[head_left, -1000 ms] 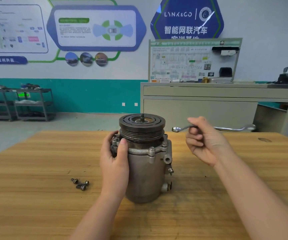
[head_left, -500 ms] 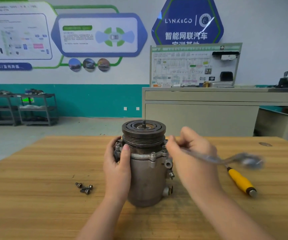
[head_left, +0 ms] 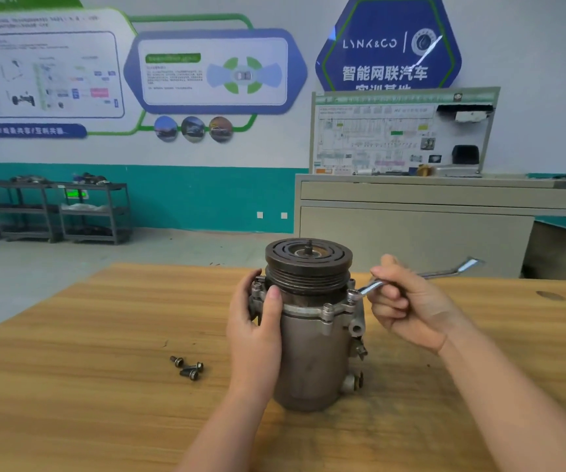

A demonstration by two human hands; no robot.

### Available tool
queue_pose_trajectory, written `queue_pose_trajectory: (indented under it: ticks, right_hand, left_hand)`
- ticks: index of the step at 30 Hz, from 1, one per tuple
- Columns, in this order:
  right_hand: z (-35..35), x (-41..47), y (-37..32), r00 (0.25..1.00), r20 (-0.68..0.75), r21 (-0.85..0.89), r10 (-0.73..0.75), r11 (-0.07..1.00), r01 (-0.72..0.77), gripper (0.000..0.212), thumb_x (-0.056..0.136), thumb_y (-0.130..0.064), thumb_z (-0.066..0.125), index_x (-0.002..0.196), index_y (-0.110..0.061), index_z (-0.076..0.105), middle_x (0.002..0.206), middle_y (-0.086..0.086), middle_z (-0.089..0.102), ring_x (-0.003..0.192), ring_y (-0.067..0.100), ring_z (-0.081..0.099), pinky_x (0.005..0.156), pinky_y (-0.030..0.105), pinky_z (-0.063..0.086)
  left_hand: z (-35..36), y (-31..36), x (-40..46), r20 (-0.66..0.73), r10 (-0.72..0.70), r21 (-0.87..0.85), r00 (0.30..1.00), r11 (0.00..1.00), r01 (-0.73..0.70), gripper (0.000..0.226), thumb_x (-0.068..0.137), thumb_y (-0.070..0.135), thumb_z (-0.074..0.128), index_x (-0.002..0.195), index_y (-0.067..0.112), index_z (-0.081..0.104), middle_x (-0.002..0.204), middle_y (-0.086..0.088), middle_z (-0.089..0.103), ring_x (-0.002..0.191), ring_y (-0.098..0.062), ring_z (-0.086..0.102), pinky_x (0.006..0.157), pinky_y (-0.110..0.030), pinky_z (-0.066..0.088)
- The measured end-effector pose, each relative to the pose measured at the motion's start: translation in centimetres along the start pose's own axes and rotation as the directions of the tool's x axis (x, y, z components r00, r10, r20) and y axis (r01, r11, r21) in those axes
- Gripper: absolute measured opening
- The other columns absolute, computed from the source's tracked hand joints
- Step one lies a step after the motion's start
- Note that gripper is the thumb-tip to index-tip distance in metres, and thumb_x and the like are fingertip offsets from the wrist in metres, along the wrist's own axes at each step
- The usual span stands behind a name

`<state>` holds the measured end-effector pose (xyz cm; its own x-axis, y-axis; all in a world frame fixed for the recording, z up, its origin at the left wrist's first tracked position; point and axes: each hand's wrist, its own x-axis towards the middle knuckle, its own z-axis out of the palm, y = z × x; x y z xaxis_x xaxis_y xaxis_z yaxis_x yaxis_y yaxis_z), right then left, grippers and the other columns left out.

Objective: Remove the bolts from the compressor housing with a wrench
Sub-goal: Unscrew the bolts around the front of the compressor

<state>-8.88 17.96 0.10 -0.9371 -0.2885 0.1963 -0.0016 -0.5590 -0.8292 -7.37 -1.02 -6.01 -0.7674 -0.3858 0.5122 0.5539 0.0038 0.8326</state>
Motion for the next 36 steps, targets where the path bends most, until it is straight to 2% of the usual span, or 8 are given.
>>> queue_pose_trajectory:
  ticks: [7, 16, 21, 23, 25, 28, 31, 36]
  right_hand:
    - [0.7, 1.2, -0.7, 0.971, -0.235, 0.278, -0.054, 0.953, 0.12, 0.031, 0.07, -0.009, 0.067, 0.057, -0.02, 0.041, 0.038, -0.006, 0.039, 0.028, 0.001, 0.028, 0.026, 0.012, 0.016]
    - [2.2, -1.7, 1.3, 0.807, -0.377, -0.275, -0.455, 0.887, 0.372, 0.053, 0.087, 0.004, 0.057, 0.046, -0.021, 0.034, 0.04, 0.002, 0.042, 0.031, 0.008, 0.031, 0.033, 0.013, 0.022]
    - [4.2, -3.4, 1.8, 0.646, -0.042, -0.819, -0.762, 0.397, 0.415, 0.044, 0.086, -0.009, 0.063, 0.053, -0.018, 0.036, 0.046, 0.005, 0.046, 0.042, 0.004, 0.038, 0.043, 0.016, 0.03]
    - [5.0, -4.2, 2.5, 0.587, 0.163, -0.908, -0.793, 0.112, 0.404, 0.045, 0.086, -0.01, 0.062, 0.057, -0.019, 0.029, 0.053, 0.001, 0.038, 0.046, 0.004, 0.032, 0.044, 0.015, 0.024]
    - [5.2, -4.7, 3.4, 0.566, 0.234, -0.918, -0.79, 0.012, 0.396, 0.047, 0.086, -0.01, 0.061, 0.059, -0.024, 0.025, 0.055, -0.006, 0.035, 0.047, 0.005, 0.032, 0.044, 0.012, 0.023]
    - [3.6, -4.3, 3.4, 0.655, -0.049, -0.758, -0.754, 0.455, 0.467, 0.047, 0.087, -0.001, 0.061, 0.054, -0.019, 0.032, 0.048, -0.01, 0.036, 0.044, 0.002, 0.033, 0.044, 0.012, 0.028]
    - [1.4, -2.5, 1.4, 0.897, -0.161, -0.233, -0.411, 0.899, 0.37, 0.047, 0.084, 0.006, 0.058, 0.05, -0.019, 0.037, 0.043, 0.001, 0.041, 0.036, 0.008, 0.031, 0.036, 0.015, 0.023]
    - [-0.9, 1.5, 0.4, 0.996, 0.09, 0.082, 0.02, 0.996, -0.027, 0.038, 0.083, -0.008, 0.052, 0.049, -0.019, 0.039, 0.041, -0.003, 0.041, 0.03, 0.002, 0.033, 0.032, 0.013, 0.018]
  left_hand:
    - [0.0, -0.6, 0.6, 0.007, 0.003, 0.015, 1.0, 1.0, -0.003, 0.047, 0.081, 0.052, 0.05, 0.124, 0.034, 0.054, 0.123, 0.01, 0.061, 0.116, -0.005, 0.055, 0.104, -0.041, 0.044]
    - [0.0, -0.9, 0.7, -0.002, 0.058, 0.025, 0.998, 0.998, -0.058, 0.035, 0.084, 0.047, 0.049, 0.116, 0.035, 0.056, 0.118, 0.01, 0.062, 0.112, -0.004, 0.056, 0.103, -0.035, 0.044]
    - [0.1, -0.9, 0.7, -0.017, 0.053, 0.024, 0.998, 0.998, -0.053, 0.04, 0.083, 0.046, 0.049, 0.119, 0.03, 0.055, 0.121, 0.006, 0.062, 0.114, -0.007, 0.056, 0.103, -0.035, 0.043]
    - [0.2, -0.8, 0.6, -0.022, 0.067, 0.035, 0.997, 0.997, -0.067, 0.043, 0.082, 0.048, 0.049, 0.119, 0.027, 0.055, 0.121, 0.005, 0.062, 0.113, -0.006, 0.055, 0.102, -0.03, 0.043]
    - [0.1, -0.8, 0.7, -0.017, 0.072, 0.041, 0.997, 0.997, -0.071, 0.044, 0.082, 0.048, 0.049, 0.12, 0.025, 0.055, 0.12, 0.004, 0.062, 0.113, -0.006, 0.056, 0.1, -0.027, 0.043]
    - [0.1, -1.0, 0.7, -0.009, 0.064, 0.024, 0.998, 0.998, -0.064, 0.041, 0.085, 0.042, 0.049, 0.12, 0.024, 0.056, 0.12, 0.004, 0.063, 0.111, -0.004, 0.056, 0.097, -0.02, 0.043]
    - [0.2, -0.9, 0.7, -0.009, 0.065, 0.005, 0.998, 0.998, -0.065, 0.04, 0.085, 0.042, 0.049, 0.12, 0.024, 0.057, 0.119, 0.006, 0.063, 0.109, -0.002, 0.057, 0.092, -0.012, 0.043]
    - [-0.4, -1.1, 1.0, 0.038, 0.063, 0.011, 0.997, 0.998, -0.063, 0.04, 0.079, 0.055, 0.052, 0.114, 0.036, 0.056, 0.116, 0.013, 0.063, 0.109, 0.0, 0.057, 0.095, -0.023, 0.044]
